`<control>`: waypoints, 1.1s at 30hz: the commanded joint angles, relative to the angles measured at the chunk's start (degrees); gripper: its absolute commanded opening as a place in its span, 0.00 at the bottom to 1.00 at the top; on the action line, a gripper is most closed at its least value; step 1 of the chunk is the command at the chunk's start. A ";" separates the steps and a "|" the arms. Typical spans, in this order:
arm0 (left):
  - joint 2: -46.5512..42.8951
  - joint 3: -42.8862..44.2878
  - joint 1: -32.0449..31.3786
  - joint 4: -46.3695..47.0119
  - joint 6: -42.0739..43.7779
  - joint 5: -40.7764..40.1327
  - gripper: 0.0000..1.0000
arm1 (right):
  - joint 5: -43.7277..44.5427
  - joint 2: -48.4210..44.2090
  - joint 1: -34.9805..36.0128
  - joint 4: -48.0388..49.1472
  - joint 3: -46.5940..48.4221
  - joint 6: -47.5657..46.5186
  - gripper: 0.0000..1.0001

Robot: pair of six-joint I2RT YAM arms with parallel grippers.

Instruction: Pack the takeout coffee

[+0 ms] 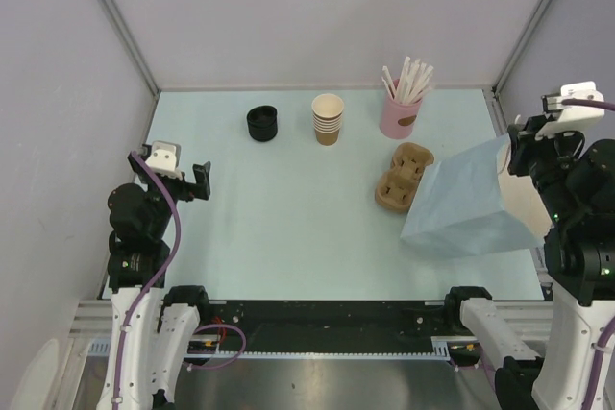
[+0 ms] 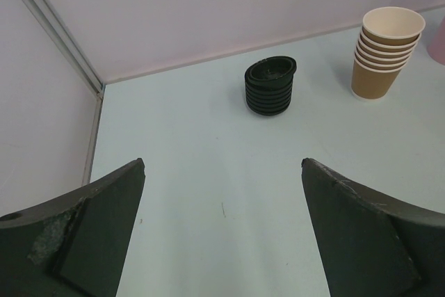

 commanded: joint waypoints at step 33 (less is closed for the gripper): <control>3.01 -1.10 0.40 2.63 0.89 -1.71 0.99 | -14.81 25.10 32.40 1.33 20.03 -0.50 0.00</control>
